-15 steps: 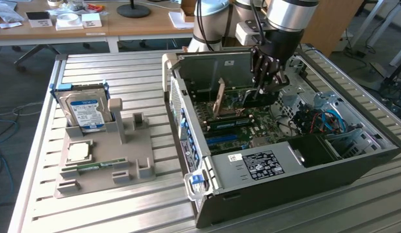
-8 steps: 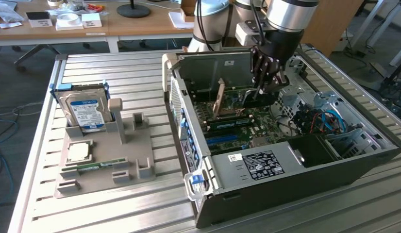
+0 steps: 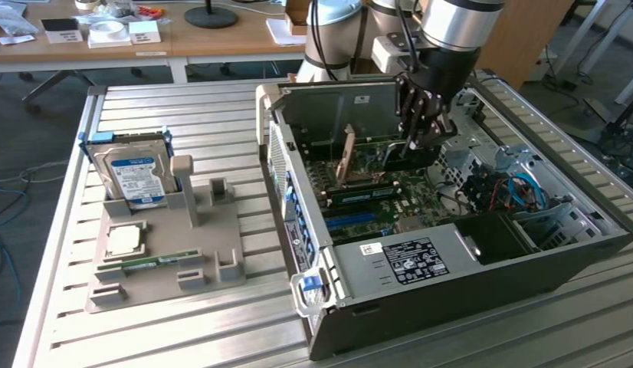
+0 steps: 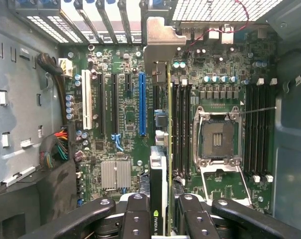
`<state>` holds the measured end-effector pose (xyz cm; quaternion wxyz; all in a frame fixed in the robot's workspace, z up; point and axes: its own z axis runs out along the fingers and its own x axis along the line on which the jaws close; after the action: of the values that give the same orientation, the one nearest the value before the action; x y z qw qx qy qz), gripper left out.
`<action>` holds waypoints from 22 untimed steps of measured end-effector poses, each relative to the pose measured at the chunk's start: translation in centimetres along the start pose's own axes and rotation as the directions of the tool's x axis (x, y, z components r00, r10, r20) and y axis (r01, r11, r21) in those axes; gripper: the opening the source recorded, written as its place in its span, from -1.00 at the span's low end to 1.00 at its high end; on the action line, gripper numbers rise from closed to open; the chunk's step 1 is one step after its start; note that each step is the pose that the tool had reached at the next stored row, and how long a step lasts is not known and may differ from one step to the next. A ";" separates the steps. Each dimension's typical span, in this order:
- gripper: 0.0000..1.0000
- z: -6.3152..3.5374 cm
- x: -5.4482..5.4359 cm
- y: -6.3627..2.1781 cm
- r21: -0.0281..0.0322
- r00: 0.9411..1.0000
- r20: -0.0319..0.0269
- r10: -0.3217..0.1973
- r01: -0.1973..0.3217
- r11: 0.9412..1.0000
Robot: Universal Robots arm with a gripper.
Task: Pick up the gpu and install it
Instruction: 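Insert the gpu into the slot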
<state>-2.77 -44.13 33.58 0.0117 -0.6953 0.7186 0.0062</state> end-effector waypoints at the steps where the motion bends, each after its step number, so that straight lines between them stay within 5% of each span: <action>1: -0.47 0.00 0.0 0.03 0.000 1.000 0.000 0.000 0.000 1.000; 22: -0.47 0.08 1.0 0.55 0.000 1.000 0.000 0.000 0.000 1.000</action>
<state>-3.36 -45.06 33.48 0.0117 -0.6953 0.7186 0.0062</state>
